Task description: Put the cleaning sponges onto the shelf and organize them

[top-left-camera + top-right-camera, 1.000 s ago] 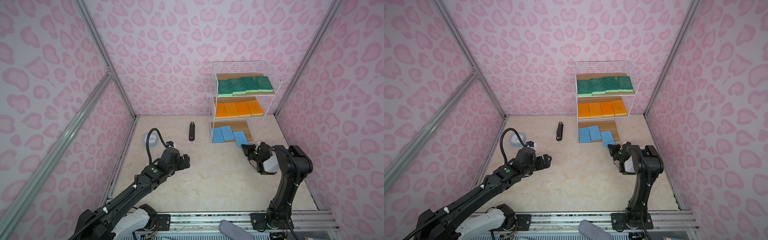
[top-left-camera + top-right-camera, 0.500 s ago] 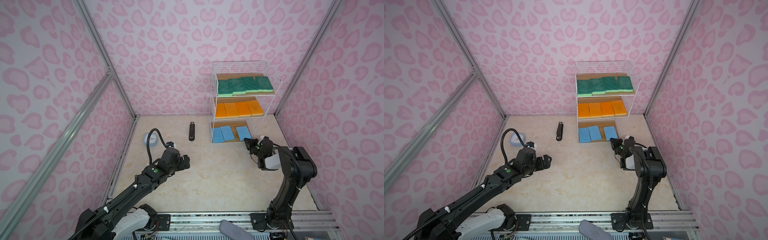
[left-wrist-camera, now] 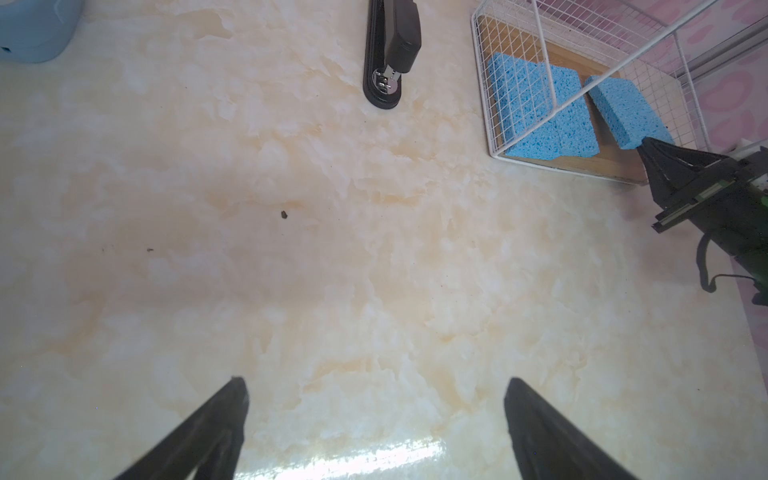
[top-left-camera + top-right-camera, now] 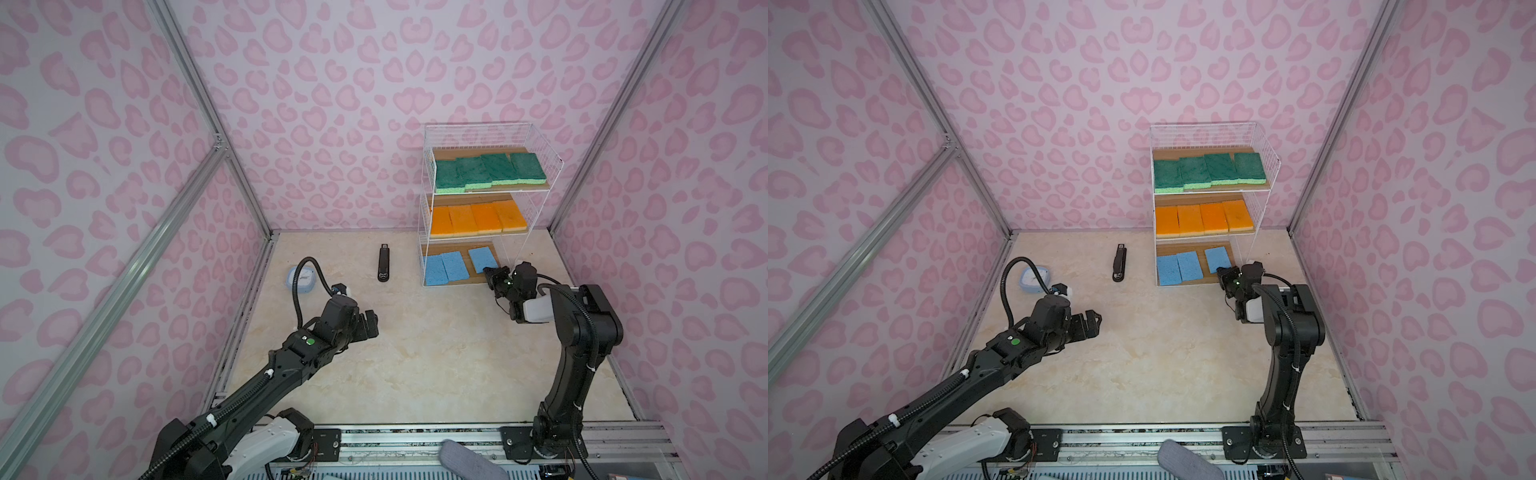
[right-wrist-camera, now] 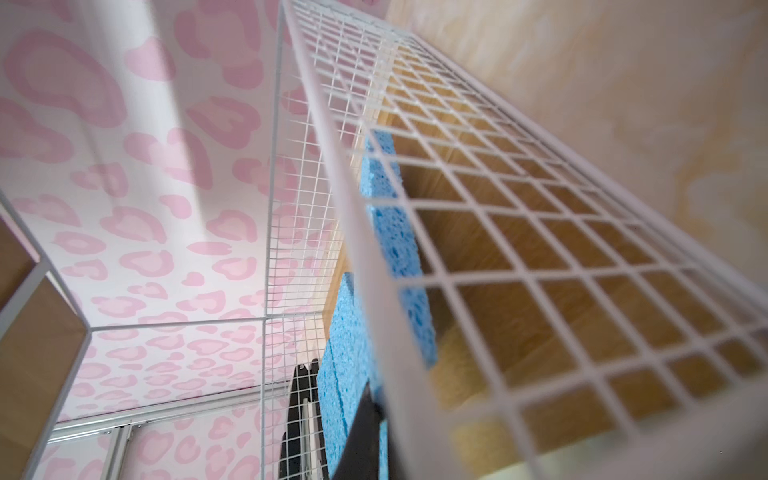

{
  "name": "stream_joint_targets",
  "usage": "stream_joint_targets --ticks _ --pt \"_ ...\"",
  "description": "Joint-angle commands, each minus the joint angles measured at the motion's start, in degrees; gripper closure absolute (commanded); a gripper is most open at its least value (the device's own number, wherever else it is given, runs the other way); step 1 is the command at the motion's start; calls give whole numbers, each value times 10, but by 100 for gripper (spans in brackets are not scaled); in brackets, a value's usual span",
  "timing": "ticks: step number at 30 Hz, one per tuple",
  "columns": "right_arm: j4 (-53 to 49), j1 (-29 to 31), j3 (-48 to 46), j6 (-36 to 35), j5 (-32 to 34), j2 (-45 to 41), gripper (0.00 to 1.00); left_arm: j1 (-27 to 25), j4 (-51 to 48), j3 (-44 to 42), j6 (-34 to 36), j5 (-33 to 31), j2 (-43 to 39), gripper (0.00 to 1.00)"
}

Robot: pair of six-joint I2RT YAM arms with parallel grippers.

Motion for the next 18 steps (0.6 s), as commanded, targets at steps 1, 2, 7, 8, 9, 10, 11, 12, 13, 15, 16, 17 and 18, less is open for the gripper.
stream_joint_targets --ticks 1,2,7,8,9,10,11,12,13,15,16,17,18 --pt "-35 7 15 -34 -18 16 93 2 -5 4 6 -4 0 3" --pt "-38 10 18 -37 -21 21 93 2 -5 6 6 -4 1 3" --pt "-25 14 16 -35 -27 37 92 2 -4 14 6 -1 10 3" --pt "-22 15 15 -34 -29 39 92 2 -4 15 6 -1 10 3" --pt "-20 17 15 -35 -32 39 92 3 -4 15 6 -1 11 3" --pt "-19 18 14 -35 -34 39 92 3 -4 16 6 -1 11 3" --pt "-18 18 12 -35 -37 38 92 3 -5 16 5 0 10 3" --pt "-15 18 12 -37 -40 36 92 3 -5 15 5 0 9 3" --pt "-12 19 11 -35 -43 35 92 3 -5 15 5 0 9 3" --pt "-7 22 7 -35 -49 31 92 3 -5 14 3 -2 7 3" --pt "-5 23 4 -35 -49 28 91 3 -5 13 3 -1 7 3" --pt "-3 25 2 -36 -49 25 91 3 -5 12 2 -2 7 3" --pt "-1 27 0 -35 -48 21 91 3 -5 12 2 -2 7 3"
